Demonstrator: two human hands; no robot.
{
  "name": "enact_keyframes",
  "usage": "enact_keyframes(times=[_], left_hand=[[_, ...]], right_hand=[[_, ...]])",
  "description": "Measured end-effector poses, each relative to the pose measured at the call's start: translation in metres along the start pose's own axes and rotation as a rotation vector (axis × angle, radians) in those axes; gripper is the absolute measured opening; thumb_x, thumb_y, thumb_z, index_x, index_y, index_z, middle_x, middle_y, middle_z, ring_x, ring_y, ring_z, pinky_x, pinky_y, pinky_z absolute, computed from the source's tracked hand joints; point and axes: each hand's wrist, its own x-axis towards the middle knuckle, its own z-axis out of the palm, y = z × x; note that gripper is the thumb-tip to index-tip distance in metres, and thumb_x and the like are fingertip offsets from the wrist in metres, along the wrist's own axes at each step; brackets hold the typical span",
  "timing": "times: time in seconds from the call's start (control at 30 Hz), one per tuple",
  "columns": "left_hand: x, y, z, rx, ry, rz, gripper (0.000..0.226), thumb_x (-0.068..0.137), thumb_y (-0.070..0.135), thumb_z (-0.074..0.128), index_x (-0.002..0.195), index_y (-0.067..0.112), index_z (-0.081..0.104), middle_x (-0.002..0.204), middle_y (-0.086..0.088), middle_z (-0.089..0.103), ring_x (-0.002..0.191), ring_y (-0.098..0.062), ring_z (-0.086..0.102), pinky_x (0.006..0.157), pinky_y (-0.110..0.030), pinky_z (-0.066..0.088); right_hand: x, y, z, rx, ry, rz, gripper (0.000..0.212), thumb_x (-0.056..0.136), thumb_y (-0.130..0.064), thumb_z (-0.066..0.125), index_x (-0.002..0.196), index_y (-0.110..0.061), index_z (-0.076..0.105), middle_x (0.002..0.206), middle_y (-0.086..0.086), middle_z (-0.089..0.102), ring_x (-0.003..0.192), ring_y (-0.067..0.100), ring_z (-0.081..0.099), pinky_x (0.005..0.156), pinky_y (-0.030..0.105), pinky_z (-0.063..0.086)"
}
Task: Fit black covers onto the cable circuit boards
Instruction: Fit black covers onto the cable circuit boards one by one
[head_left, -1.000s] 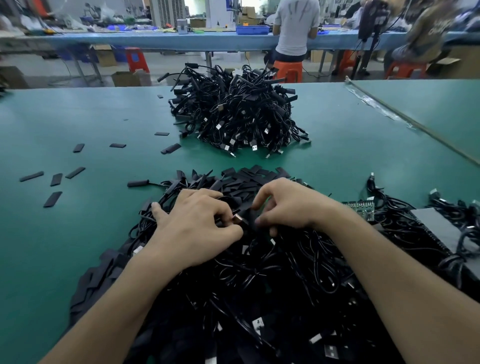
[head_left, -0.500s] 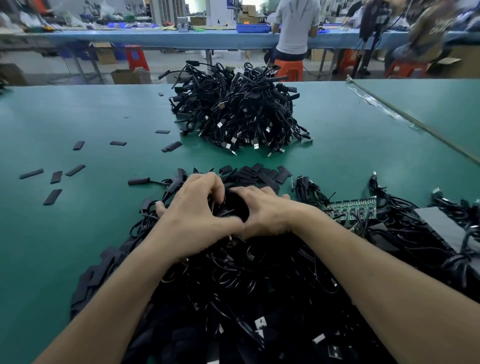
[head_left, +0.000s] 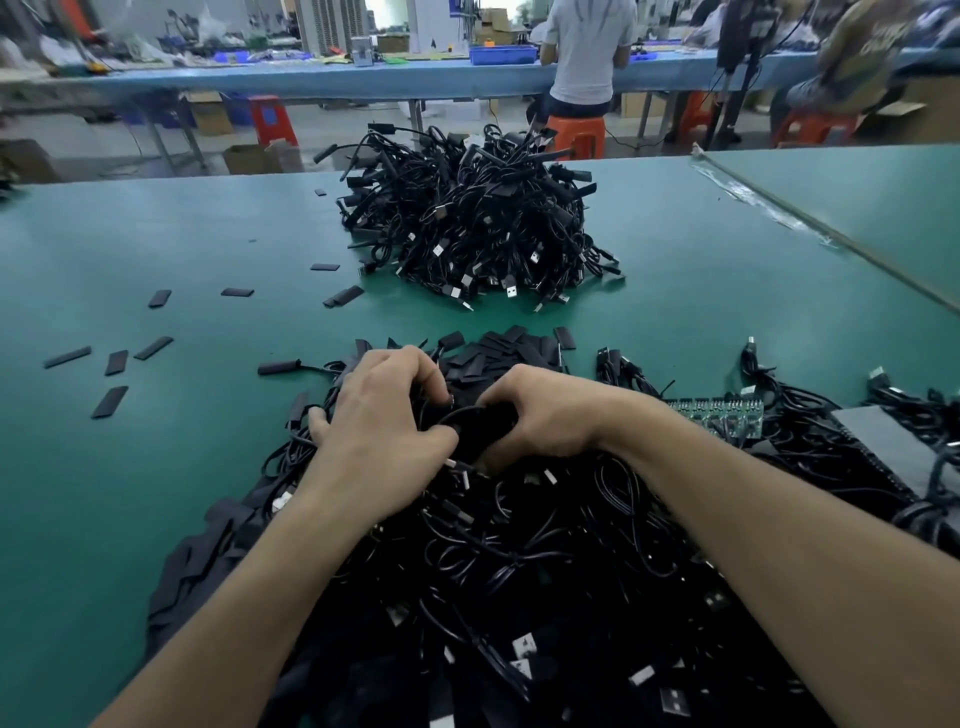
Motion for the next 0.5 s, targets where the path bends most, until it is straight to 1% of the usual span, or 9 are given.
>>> enact_keyframes(times=[0.07,0.13,0.23,0.3,0.37,0.43,0.47,0.5], left_hand=[[0.0,0.0,-0.001,0.001,-0.003,0.006,0.028,0.073,0.013,0.069,0.077,0.033,0.05,0.102,0.023,0.047,0.103,-0.013,0.046,0.106,-0.063,0.033],[0.001,-0.001,-0.002,0.001,-0.002,0.003,0.027,0.074,0.012,0.068,0.076,0.032,0.05,0.103,0.023,0.048,0.104,-0.013,0.047,0.106,-0.061,0.033],[0.001,-0.003,-0.002,-0.001,-0.006,-0.005,0.027,0.075,0.011,0.067,0.076,0.032,0.05,0.105,0.02,0.049,0.104,-0.012,0.046,0.107,-0.06,0.032],[0.001,-0.003,-0.003,-0.001,-0.011,-0.006,0.027,0.076,0.011,0.067,0.077,0.032,0.05,0.109,0.018,0.05,0.106,-0.011,0.046,0.108,-0.061,0.031],[0.001,-0.003,-0.003,0.003,-0.016,0.0,0.028,0.077,0.01,0.066,0.077,0.032,0.05,0.112,0.015,0.05,0.108,-0.011,0.045,0.109,-0.062,0.03],[0.001,-0.004,-0.003,0.005,-0.019,0.003,0.028,0.078,0.009,0.065,0.077,0.033,0.05,0.113,0.014,0.05,0.109,-0.012,0.045,0.109,-0.063,0.029],[0.001,-0.004,-0.003,0.006,-0.016,0.003,0.028,0.079,0.009,0.065,0.076,0.033,0.05,0.113,0.014,0.05,0.11,-0.012,0.045,0.109,-0.064,0.029],[0.001,-0.004,-0.002,0.011,-0.012,0.003,0.028,0.079,0.008,0.064,0.076,0.033,0.051,0.114,0.014,0.05,0.111,-0.011,0.045,0.11,-0.064,0.028]], right_hand=[[-0.001,0.005,-0.003,0.079,0.02,0.025,0.017,0.07,-0.03,0.089,0.076,-0.025,0.074,0.072,-0.006,0.074,0.065,0.007,0.065,0.068,0.027,0.052],[-0.002,0.009,-0.007,0.125,0.056,0.059,0.019,0.068,-0.034,0.089,0.076,-0.023,0.077,0.07,-0.006,0.072,0.063,0.007,0.063,0.065,0.025,0.05],[-0.004,0.015,-0.014,0.138,0.096,0.103,0.027,0.07,-0.032,0.089,0.08,-0.01,0.076,0.058,-0.006,0.064,0.052,0.007,0.056,0.053,0.021,0.044],[-0.007,0.018,-0.018,0.087,0.114,0.118,0.02,0.071,-0.03,0.088,0.077,-0.015,0.077,0.058,-0.007,0.066,0.051,0.006,0.056,0.055,0.022,0.044],[-0.01,0.021,-0.021,-0.011,0.154,0.134,0.013,0.071,-0.032,0.088,0.073,-0.026,0.076,0.065,-0.007,0.071,0.057,0.005,0.061,0.062,0.023,0.046],[-0.014,0.022,-0.023,-0.102,0.211,0.187,0.016,0.071,-0.035,0.087,0.072,-0.034,0.072,0.071,-0.009,0.071,0.066,0.005,0.065,0.062,0.022,0.047],[-0.015,0.022,-0.024,-0.148,0.228,0.222,0.016,0.07,-0.036,0.087,0.071,-0.034,0.071,0.072,-0.011,0.069,0.069,0.007,0.066,0.064,0.022,0.047],[-0.017,0.021,-0.024,-0.209,0.231,0.26,0.014,0.07,-0.037,0.085,0.071,-0.032,0.072,0.071,-0.011,0.069,0.072,0.009,0.065,0.07,0.025,0.049]])
